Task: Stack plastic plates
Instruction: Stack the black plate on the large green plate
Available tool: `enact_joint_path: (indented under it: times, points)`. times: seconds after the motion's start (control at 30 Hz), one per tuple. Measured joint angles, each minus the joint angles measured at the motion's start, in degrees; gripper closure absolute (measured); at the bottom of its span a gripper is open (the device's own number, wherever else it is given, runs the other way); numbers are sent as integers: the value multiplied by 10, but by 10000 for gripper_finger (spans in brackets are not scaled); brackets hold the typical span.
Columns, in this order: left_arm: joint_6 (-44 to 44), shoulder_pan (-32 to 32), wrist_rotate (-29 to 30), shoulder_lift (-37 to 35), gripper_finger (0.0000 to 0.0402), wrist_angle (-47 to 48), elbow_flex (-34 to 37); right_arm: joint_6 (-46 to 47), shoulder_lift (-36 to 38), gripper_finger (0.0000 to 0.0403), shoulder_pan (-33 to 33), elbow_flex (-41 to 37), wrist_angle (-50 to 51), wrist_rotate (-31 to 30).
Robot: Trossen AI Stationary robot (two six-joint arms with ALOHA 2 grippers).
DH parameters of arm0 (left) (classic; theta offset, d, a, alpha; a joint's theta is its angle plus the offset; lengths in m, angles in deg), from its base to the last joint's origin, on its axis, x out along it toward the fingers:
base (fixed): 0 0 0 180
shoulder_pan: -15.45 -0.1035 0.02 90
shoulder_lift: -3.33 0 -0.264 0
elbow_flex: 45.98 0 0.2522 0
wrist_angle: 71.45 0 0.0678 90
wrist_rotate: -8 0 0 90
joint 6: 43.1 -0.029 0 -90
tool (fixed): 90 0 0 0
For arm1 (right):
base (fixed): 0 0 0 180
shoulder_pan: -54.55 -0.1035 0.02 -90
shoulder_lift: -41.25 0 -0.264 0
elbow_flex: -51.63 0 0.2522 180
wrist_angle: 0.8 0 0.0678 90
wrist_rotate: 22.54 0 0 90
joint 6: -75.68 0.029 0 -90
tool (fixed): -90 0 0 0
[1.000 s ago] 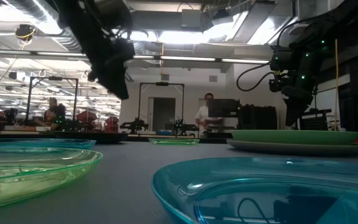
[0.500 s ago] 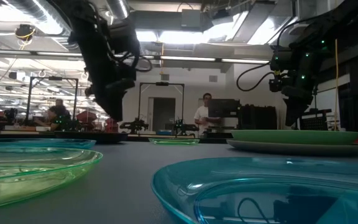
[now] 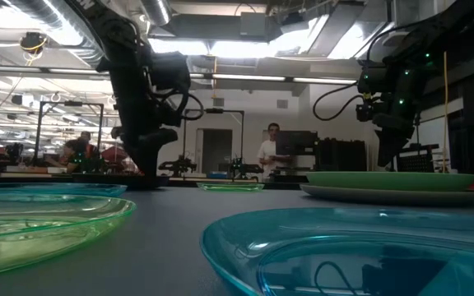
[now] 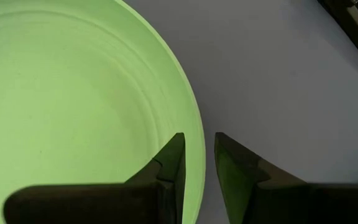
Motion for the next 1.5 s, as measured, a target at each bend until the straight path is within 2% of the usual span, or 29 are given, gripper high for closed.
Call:
enact_joint_path:
  times: [0.47,0.8,1.03,1.3,1.5]
  points:
    - [43,-1,15,0,315,-4,0,0,0,326,0,0,0,0]
    - [44,-1,16,46,315,-8,0,0,0,326,0,0,0,0]
    - [44,-1,17,51,316,-10,0,0,0,326,0,0,0,0]
    - [44,-1,20,51,357,-9,0,0,0,326,0,0,0,0]
    - [42,5,45,50,386,-9,-1,0,0,326,0,0,0,0]
